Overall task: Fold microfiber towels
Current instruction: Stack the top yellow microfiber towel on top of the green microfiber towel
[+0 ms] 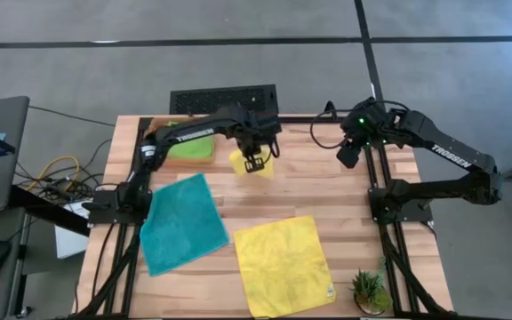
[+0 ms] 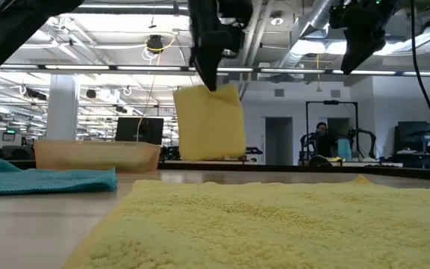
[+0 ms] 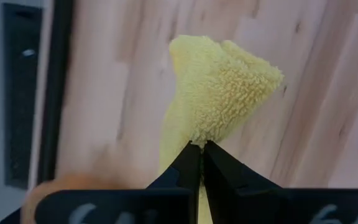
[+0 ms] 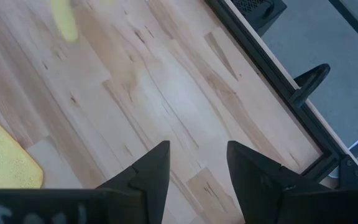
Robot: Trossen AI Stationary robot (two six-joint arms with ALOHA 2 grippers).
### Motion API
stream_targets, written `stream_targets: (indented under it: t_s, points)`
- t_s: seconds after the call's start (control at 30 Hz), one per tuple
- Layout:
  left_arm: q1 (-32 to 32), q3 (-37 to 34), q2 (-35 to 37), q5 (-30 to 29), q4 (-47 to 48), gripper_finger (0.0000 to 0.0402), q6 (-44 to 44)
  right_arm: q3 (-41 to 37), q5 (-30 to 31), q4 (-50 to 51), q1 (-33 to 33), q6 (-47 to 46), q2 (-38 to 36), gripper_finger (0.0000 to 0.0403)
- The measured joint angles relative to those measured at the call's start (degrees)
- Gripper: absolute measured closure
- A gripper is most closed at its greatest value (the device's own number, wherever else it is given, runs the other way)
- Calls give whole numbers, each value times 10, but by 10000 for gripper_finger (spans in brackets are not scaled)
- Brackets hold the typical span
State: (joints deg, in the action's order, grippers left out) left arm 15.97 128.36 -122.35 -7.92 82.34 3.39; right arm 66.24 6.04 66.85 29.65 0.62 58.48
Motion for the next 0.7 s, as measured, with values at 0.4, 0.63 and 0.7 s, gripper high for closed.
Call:
stream_targets:
  t_s: [0.4, 0.63, 0.7]
  points:
    - [73, 0, 81, -81, 77, 402, 6, 0, 0, 0, 0, -1, 0, 220]
    - [146, 0, 124, -154, 77, 401, 35, 0, 0, 0, 0, -1, 0, 220]
    - [167, 0, 129, -159, 77, 401, 36, 0, 0, 0, 0, -1, 0, 220]
